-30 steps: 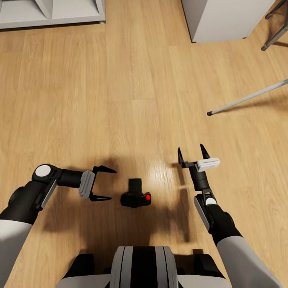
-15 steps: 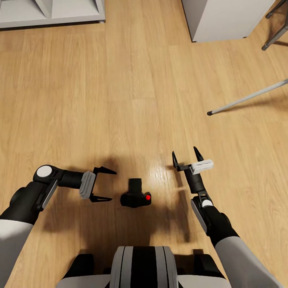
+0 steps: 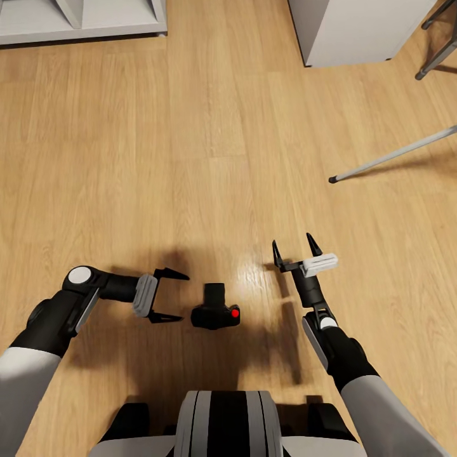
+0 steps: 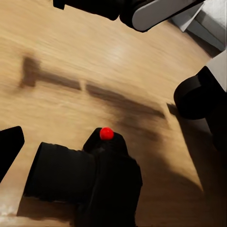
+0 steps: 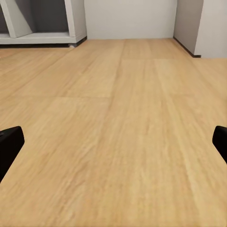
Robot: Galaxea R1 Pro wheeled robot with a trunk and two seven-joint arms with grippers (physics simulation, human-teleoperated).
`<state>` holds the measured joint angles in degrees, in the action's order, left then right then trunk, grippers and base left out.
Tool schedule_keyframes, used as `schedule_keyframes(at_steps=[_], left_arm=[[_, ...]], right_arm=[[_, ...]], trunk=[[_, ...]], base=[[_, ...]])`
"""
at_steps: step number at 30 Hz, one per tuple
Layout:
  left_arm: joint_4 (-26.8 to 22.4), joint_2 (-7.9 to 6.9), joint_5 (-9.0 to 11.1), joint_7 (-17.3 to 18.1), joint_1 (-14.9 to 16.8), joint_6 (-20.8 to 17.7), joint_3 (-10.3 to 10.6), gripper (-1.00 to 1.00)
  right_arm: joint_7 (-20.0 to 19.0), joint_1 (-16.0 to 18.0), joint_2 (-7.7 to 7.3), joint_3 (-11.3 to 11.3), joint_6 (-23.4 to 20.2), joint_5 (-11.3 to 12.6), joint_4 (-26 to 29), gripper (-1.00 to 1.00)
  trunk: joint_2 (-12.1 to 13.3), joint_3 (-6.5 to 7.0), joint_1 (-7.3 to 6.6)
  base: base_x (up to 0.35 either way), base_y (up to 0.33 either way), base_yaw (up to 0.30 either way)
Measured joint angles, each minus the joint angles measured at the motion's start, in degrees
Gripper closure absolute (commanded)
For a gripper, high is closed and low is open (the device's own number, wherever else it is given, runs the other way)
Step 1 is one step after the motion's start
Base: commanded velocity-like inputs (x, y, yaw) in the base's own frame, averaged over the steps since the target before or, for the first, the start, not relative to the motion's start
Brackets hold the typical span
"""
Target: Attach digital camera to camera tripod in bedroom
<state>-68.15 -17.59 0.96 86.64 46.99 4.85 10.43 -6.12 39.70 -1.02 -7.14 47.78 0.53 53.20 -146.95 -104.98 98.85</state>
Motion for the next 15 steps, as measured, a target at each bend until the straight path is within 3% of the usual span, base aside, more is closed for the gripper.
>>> schedule_keyframes(at_steps=[10,15], left_arm=[[3.26,0.85,0.06,-0.59,0.0,-0.14,-0.01,-1.0],[5.38,1.51,0.07,-3.14,0.0,0.19,-0.02,-1.0]], right_arm=[[0.0,0.0,0.0,-0.01,-0.02,-0.05,0.0,-1.0],[0.04,0.0,0.0,-0.01,-0.02,-0.07,-0.05,-1.0]], trunk=[[0.0,0.0,0.0],[0.0,0.0,0.0]], base=[[0.0,0.0,0.0],[0.0,0.0,0.0]])
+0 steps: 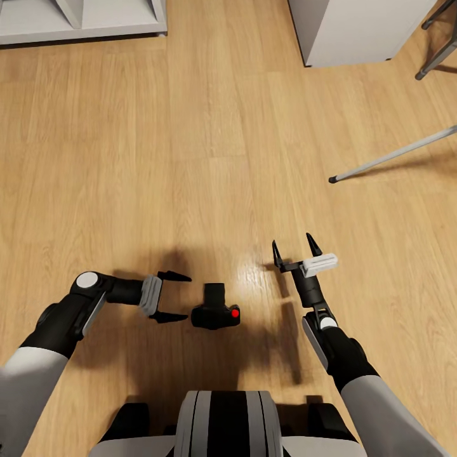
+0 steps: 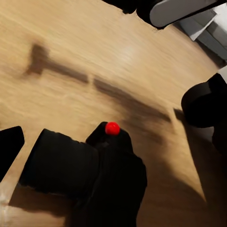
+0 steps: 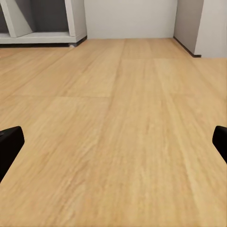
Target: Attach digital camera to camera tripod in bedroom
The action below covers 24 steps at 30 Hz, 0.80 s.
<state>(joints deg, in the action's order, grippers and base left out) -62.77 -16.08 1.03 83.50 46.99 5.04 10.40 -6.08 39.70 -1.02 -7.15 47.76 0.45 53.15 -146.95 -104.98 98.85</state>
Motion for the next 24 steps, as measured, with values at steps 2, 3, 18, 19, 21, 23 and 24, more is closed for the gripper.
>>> schedule_keyframes(at_steps=[2,3,18,19,21,23,24], left_arm=[[0.8,0.42,0.0,-3.3,0.0,0.1,-0.02,-1.0],[0.96,0.52,0.0,-4.71,0.0,0.08,-0.02,-1.0],[9.51,0.85,-0.07,-12.6,0.0,4.03,0.12,-1.0],[10.29,0.87,-0.07,-12.68,0.0,5.0,0.18,-1.0],[11.26,0.89,-0.07,-12.74,0.0,5.75,0.27,-1.0],[12.23,0.89,-0.07,-12.73,0.0,6.21,0.32,-1.0],[12.61,0.88,-0.07,-12.68,0.0,6.39,0.36,-1.0]], right_arm=[[0.02,0.0,0.0,0.0,0.0,0.0,-0.02,-1.0],[0.02,0.0,0.0,0.0,0.02,0.0,-0.02,-1.0],[0.04,0.0,0.0,0.0,0.01,-0.01,-0.04,-1.0],[0.04,0.0,0.0,0.0,0.01,-0.01,-0.04,-1.0],[0.04,0.0,0.0,0.0,0.01,-0.01,-0.04,-1.0],[0.04,0.0,0.0,0.0,0.0,-0.01,-0.04,-1.0],[0.04,0.0,0.0,0.0,0.0,-0.01,-0.04,-1.0]], trunk=[[0.0,0.0,0.0],[0.0,0.0,0.0],[0.0,0.0,0.0],[0.0,0.0,0.0],[0.0,0.0,0.0],[0.0,0.0,0.0],[0.0,0.0,0.0]], base=[[0.0,0.0,0.0],[0.0,0.0,0.0],[0.0,0.0,0.0],[0.0,0.0,0.0],[0.0,0.0,0.0],[0.0,0.0,0.0],[0.0,0.0,0.0]])
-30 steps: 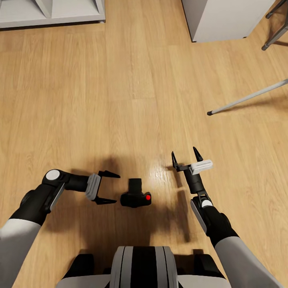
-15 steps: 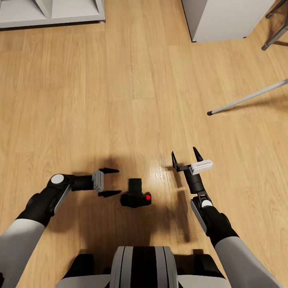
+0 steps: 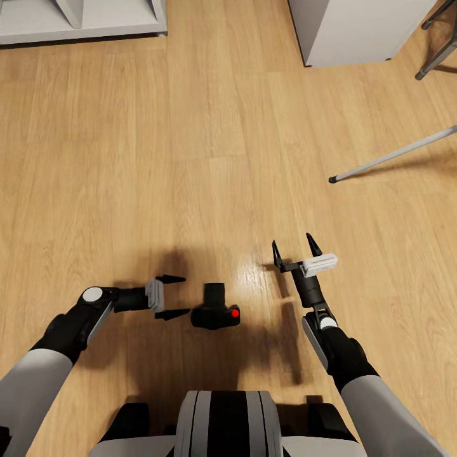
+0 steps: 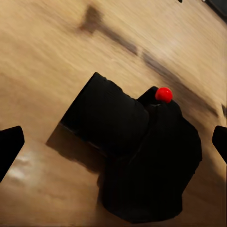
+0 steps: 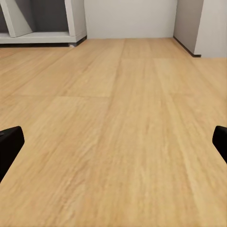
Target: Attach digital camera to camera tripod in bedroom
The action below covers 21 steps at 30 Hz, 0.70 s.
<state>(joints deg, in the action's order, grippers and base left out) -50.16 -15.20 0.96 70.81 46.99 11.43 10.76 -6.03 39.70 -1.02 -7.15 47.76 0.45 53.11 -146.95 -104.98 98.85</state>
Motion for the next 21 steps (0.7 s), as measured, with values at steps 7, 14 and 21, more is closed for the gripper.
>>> schedule_keyframes(at_steps=[7,14,21], left_arm=[[1.61,-0.36,0.0,2.41,0.0,0.57,0.19,-1.0],[1.89,-0.9,0.0,11.87,0.0,0.48,0.14,-1.0],[1.92,-2.03,0.02,15.28,0.0,0.57,0.14,-1.0]], right_arm=[[0.0,0.0,0.0,0.0,0.0,0.0,0.0,-1.0],[0.0,0.0,0.0,0.0,0.0,0.0,-0.02,-1.0],[0.0,0.0,0.0,0.0,0.0,0.0,-0.07,-1.0]], trunk=[[0.0,0.0,0.0],[0.0,0.0,0.0],[0.0,0.0,0.0]], base=[[0.0,0.0,0.0],[0.0,0.0,0.0],[0.0,0.0,0.0]])
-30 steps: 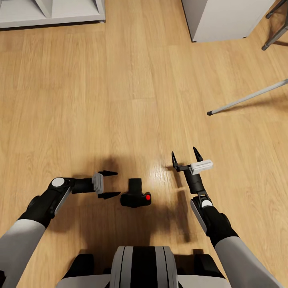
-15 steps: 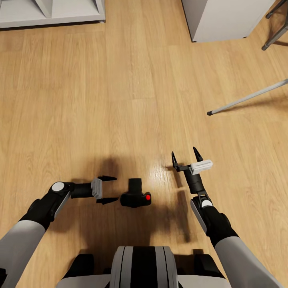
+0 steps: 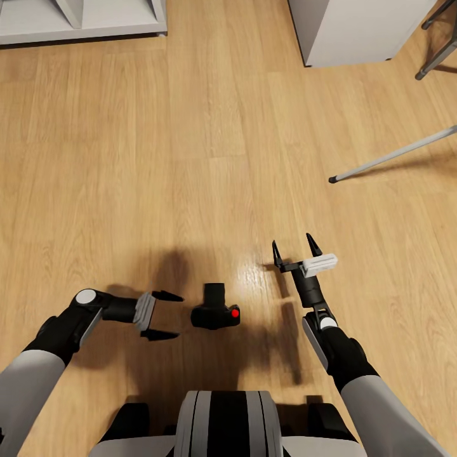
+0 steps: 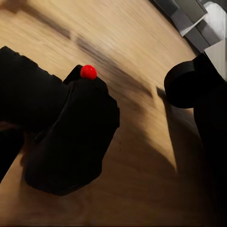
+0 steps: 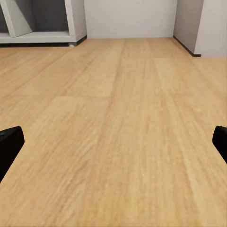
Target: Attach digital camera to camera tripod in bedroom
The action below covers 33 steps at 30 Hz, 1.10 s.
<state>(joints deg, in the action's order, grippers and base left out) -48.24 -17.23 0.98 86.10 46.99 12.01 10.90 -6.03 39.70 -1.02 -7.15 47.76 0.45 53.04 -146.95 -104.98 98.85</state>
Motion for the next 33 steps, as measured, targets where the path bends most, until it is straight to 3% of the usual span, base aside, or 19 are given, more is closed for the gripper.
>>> schedule_keyframes(at_steps=[9,16,20,33], left_arm=[[0.14,-0.6,-0.01,0.74,0.0,0.04,0.16,-1.0],[-2.1,0.14,-1.02,0.59,-2.1,0.7,0.43,-1.0],[-3.25,0.09,-0.92,0.57,-2.2,0.63,0.21,-1.0],[-3.48,-0.12,-0.82,0.53,-2.3,0.54,-2.31,-1.0]], right_arm=[[0.0,0.0,0.0,0.0,0.0,0.0,-0.02,-1.0],[0.13,-0.35,-2.27,0.71,-0.37,0.35,-1.23,-1.0],[0.09,-0.5,-2.65,0.71,-0.14,0.32,-1.48,-1.0],[0.03,-1.24,-2.89,0.83,0.41,0.37,-4.98,-1.0]], trunk=[[0.0,0.0,0.0],[0.0,0.0,0.0],[0.0,0.0,0.0],[0.0,0.0,0.01]], base=[[0.0,0.0,0.0],[0.0,0.0,0.0],[0.0,0.0,0.0],[-0.014,0.0,0.0]])
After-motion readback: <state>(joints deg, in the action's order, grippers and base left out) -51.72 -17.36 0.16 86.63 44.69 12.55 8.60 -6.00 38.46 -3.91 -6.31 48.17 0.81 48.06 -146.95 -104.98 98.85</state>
